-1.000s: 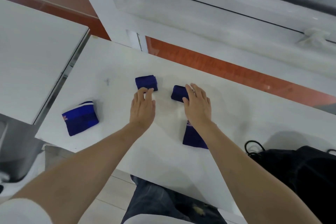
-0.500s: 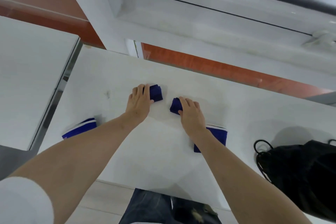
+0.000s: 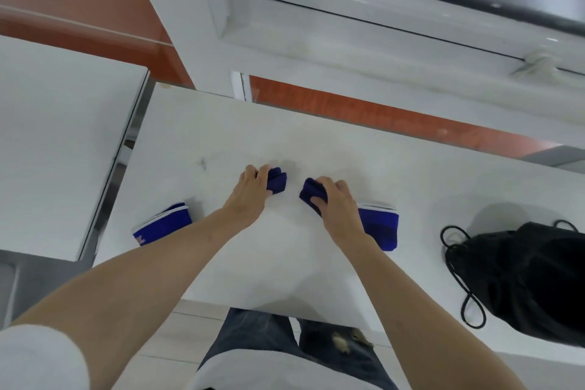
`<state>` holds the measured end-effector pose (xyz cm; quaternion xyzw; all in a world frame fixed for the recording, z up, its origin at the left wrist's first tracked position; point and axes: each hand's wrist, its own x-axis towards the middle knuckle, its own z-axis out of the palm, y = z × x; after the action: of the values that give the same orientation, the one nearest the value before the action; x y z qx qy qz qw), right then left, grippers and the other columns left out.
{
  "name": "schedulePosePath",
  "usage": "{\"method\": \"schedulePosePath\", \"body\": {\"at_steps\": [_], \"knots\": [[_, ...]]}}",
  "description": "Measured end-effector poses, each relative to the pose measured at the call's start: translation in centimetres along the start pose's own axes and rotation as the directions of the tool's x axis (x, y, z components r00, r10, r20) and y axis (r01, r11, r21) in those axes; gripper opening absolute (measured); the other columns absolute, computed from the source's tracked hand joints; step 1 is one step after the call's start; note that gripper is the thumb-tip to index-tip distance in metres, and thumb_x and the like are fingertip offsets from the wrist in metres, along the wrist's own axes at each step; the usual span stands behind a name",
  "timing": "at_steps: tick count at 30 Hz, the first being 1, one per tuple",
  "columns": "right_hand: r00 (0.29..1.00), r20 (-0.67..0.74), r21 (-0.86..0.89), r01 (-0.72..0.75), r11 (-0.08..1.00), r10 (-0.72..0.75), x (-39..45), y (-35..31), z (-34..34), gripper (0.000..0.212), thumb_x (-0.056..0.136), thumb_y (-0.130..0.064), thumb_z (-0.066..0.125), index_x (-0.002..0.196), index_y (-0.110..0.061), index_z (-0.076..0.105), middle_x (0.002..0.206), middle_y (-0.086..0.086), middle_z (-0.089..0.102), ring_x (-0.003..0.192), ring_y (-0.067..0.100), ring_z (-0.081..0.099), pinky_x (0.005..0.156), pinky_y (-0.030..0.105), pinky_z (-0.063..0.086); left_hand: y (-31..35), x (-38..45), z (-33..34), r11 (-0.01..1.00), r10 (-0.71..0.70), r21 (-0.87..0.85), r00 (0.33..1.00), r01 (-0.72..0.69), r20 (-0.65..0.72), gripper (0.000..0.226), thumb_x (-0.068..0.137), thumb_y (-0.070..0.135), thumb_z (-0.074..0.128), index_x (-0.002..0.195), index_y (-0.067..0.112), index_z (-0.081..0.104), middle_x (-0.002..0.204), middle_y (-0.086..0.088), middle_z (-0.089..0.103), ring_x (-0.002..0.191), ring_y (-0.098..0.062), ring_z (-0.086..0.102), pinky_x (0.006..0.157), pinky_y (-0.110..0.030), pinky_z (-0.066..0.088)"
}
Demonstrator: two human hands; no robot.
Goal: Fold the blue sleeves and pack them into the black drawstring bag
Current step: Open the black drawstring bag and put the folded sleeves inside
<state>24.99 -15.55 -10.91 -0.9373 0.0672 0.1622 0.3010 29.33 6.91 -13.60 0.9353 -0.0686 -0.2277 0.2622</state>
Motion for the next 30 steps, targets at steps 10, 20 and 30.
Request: {"method": "schedulePosePath", "body": {"at_steps": [10,20,30], "knots": [[0.975,-0.186,0.222,-0.075,0.972,0.118,-7.8,1.2,-8.0,0.029,0.110,-0.030,0.045,0.138,-0.032,0.051,0.122,-0.006,0.053,0.100,0.016,0.057,0.078,0.021,0.048,10.6,-4.7,-1.0,0.898,-0.045,-0.438,0.999,0.027,-0.030,0.034,0.109,0.029,0.040,0.140,0.016,0.040,0.119,-0.001,0.061,0.097,-0.018,0.061,0.073,-0.029,0.047],[0.921,-0.383,0.365,0.084,0.927,0.067,-13.0,10.9,-16.9,0.030,0.105,-0.016,0.054,0.133,-0.027,0.057,0.127,-0.011,0.065,0.115,0.012,0.061,0.098,0.035,0.053,25.9,-7.0,3.9,0.829,0.041,-0.549,0.991,-0.107,-0.131,0.038,0.109,0.026,0.039,0.147,0.022,0.041,0.133,0.010,0.055,0.113,-0.006,0.055,0.093,-0.021,0.043],[0.951,-0.304,0.402,0.070,0.913,0.061,-18.9,29.2,-29.3,0.039,0.104,-0.018,0.061,0.140,-0.029,0.055,0.128,-0.017,0.065,0.119,-0.003,0.060,0.100,0.018,0.048,43.7,-8.9,16.3,0.741,-0.002,-0.669,0.996,-0.057,-0.087,0.037,0.108,0.028,0.043,0.145,0.025,0.041,0.129,0.011,0.058,0.111,0.000,0.058,0.085,-0.010,0.045]]}}
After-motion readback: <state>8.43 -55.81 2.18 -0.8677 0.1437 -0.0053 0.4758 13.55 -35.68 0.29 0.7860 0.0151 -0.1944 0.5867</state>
